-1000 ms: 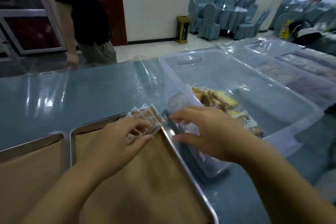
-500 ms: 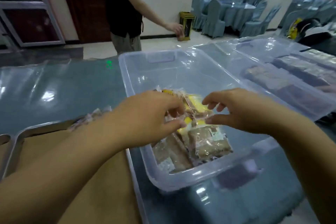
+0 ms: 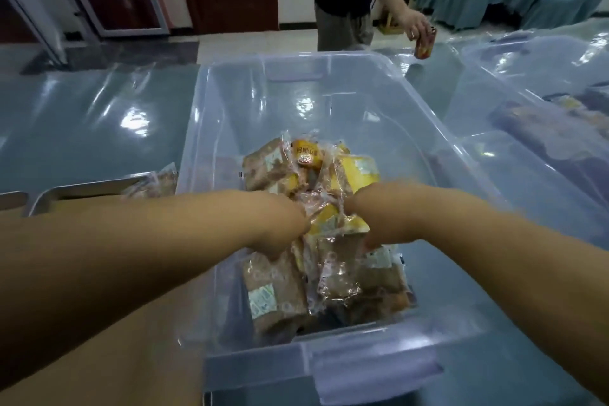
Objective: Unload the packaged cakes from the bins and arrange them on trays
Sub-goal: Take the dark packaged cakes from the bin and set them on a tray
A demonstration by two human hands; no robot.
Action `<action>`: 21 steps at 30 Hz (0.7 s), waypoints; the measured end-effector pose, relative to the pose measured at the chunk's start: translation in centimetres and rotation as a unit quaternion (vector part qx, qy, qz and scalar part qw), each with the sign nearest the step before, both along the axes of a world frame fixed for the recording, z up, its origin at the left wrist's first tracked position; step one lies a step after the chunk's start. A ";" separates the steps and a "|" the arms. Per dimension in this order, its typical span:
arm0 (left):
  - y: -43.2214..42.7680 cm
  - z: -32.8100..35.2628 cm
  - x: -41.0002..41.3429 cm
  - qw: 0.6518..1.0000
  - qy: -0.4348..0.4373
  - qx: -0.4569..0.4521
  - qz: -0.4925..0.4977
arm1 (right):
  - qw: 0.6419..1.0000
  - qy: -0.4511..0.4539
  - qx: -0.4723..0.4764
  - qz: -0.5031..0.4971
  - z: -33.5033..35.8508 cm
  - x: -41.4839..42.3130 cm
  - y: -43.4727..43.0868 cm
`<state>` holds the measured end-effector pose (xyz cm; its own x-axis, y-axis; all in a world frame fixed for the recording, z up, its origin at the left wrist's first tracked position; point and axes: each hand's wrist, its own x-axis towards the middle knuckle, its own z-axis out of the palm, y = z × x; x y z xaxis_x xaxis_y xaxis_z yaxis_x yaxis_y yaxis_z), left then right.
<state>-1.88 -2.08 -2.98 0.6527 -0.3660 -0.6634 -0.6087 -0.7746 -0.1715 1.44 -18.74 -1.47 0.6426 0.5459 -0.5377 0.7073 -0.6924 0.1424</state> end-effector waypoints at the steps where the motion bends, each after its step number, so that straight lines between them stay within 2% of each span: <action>1: -0.1 -0.2 0.1 1.000 -0.004 0.008 -0.012 | 1.000 0.014 -0.001 0.000 -0.6 0.0 -0.1; 7: -0.2 -1.2 0.0 0.997 -0.050 0.025 -0.055 | 0.999 0.042 -0.013 0.013 -2.2 0.2 -0.3; 12: -0.1 -0.9 0.0 0.993 -0.063 -0.006 -0.101 | 0.999 0.021 -0.011 -0.035 -1.3 0.8 -0.5; 14: 0.4 -0.4 0.0 0.995 -0.042 -0.026 -0.085 | 0.998 0.002 0.013 -0.069 -0.7 1.2 -0.8; 19: 2.8 2.0 1.0 0.988 -0.026 -0.139 0.056 | 0.984 -0.048 0.076 -0.156 0.6 1.8 -1.9; 21: 3.7 2.7 2.3 0.991 -0.048 -0.105 0.060 | 0.976 -0.065 0.104 -0.180 0.8 1.8 -1.9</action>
<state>0.43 1.61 -0.24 0.7569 -0.4051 -0.5128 -0.4983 -0.8654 -0.0520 3.28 -20.60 -0.68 0.8680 0.3609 -0.3410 0.3984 -0.9161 0.0446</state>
